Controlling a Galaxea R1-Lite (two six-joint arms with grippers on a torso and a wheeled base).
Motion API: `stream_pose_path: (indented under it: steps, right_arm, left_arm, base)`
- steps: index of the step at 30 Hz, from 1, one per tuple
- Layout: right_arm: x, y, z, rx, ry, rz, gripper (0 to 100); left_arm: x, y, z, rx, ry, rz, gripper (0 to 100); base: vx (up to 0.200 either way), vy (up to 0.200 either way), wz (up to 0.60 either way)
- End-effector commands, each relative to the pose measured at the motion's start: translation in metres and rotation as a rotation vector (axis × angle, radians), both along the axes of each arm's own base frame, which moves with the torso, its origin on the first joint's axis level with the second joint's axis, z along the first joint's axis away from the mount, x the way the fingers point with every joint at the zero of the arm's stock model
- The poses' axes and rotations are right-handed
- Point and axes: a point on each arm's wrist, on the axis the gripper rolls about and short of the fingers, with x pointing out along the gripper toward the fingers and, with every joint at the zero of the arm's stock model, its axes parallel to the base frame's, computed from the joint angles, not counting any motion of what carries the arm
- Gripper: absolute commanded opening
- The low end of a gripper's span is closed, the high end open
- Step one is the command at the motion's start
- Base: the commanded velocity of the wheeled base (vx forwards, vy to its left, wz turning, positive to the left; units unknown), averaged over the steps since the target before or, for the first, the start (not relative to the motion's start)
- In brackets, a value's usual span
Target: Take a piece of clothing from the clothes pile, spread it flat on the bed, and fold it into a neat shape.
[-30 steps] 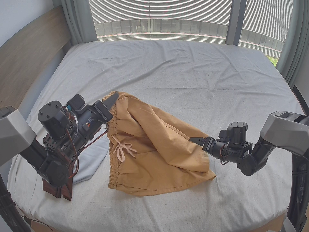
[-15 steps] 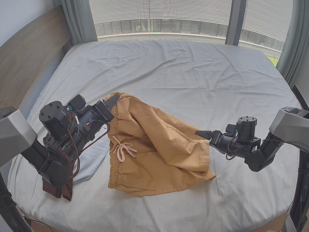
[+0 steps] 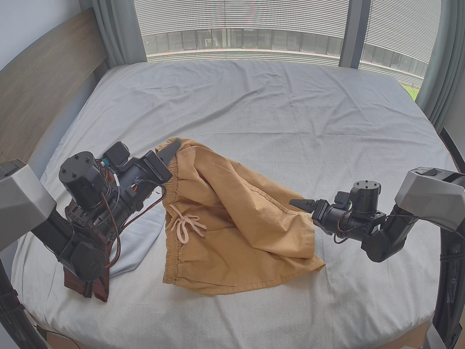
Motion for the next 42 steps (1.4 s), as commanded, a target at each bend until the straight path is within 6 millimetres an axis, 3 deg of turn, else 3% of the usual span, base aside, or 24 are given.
stream_pose_path:
  steps: [1, 9, 17, 18, 32, 35, 42]
  right_arm:
    - [0.002, 0.002, -0.007, 0.034, 0.005, 0.016, 100]
    - [0.011, 0.005, -0.017, 0.042, 0.002, 0.017, 100]
    - [0.015, 0.005, -0.013, 0.055, -0.014, 0.011, 100]
    - [0.015, 0.005, -0.013, 0.056, -0.013, 0.011, 0]
    - [0.011, 0.005, -0.007, 0.071, -0.033, 0.040, 0]
    - [-0.002, 0.004, 0.026, 0.104, -0.116, 0.065, 0]
    - [-0.026, -0.005, 0.074, 0.132, -0.213, 0.099, 0]
  left_arm:
    - [0.000, -0.001, -0.001, 0.000, 0.001, -0.003, 0]
    - [0.000, -0.001, 0.000, -0.001, -0.002, -0.003, 0]
    - [0.000, -0.001, -0.001, 0.000, 0.001, -0.003, 0]
    - [0.000, -0.002, -0.001, 0.000, 0.002, -0.005, 0]
    - [0.002, -0.004, 0.005, -0.010, -0.020, -0.010, 0]
    - [0.004, -0.009, 0.016, -0.028, -0.063, -0.027, 0]
    - [0.007, -0.011, 0.027, -0.041, -0.107, -0.048, 0]
  base:
    - [0.000, 0.000, 0.00]
    - [0.000, 0.000, 0.00]
    - [0.000, 0.000, 0.00]
    - [0.000, 0.000, 0.00]
    - [0.000, 0.000, 0.00]
    - [0.000, 0.000, 0.00]
    - [0.000, 0.000, 0.00]
